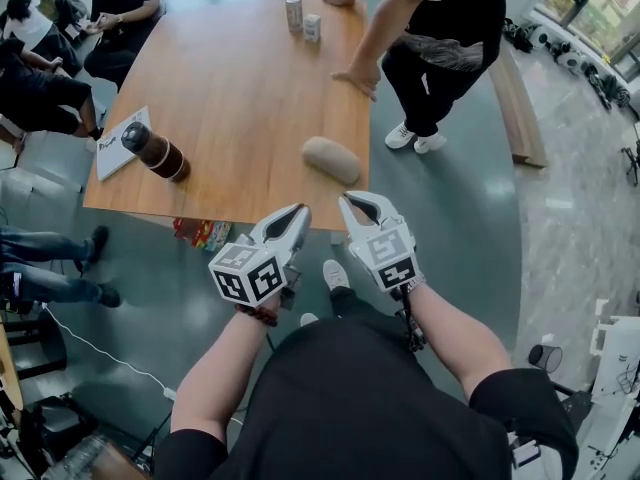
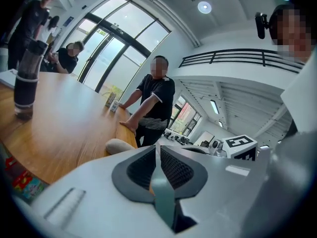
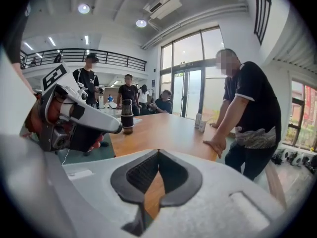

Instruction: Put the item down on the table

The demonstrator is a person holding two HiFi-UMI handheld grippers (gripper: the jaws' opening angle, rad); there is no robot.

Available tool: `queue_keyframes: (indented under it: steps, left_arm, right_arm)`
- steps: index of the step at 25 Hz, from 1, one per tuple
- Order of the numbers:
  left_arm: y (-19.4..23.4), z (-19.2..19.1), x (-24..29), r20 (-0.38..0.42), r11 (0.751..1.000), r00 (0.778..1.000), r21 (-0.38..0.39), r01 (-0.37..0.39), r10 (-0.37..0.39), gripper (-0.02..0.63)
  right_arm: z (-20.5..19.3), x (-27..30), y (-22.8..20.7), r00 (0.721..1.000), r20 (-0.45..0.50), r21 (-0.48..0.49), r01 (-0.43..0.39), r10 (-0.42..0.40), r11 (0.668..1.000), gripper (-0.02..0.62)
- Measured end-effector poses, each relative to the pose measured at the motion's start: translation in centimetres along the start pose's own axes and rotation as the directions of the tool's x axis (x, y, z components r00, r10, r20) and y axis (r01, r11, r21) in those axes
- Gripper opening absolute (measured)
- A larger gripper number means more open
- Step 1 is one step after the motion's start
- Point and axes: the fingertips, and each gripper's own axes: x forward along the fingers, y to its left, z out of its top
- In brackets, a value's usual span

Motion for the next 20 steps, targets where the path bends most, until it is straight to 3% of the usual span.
queue_keyframes:
  steps: [3, 20]
  left_arm:
    - [-0.9, -0.2, -1.5, 0.010, 1.000, 1.000, 0.029, 0.009, -0.009, 0.014]
    - [-5.9, -1.9, -7.4, 0.028, 0.987, 0.998, 0.148, 0.056, -0.061, 0.014]
  right_arm:
    - [0.5, -1.7, 1.6, 1.000, 0.007, -0.001, 0.019, -0.019, 1.000, -0.008]
    - [1.8, -9.3, 8.5, 0.998, 0.036, 0.006, 0.052, -0.053, 0.999, -0.008]
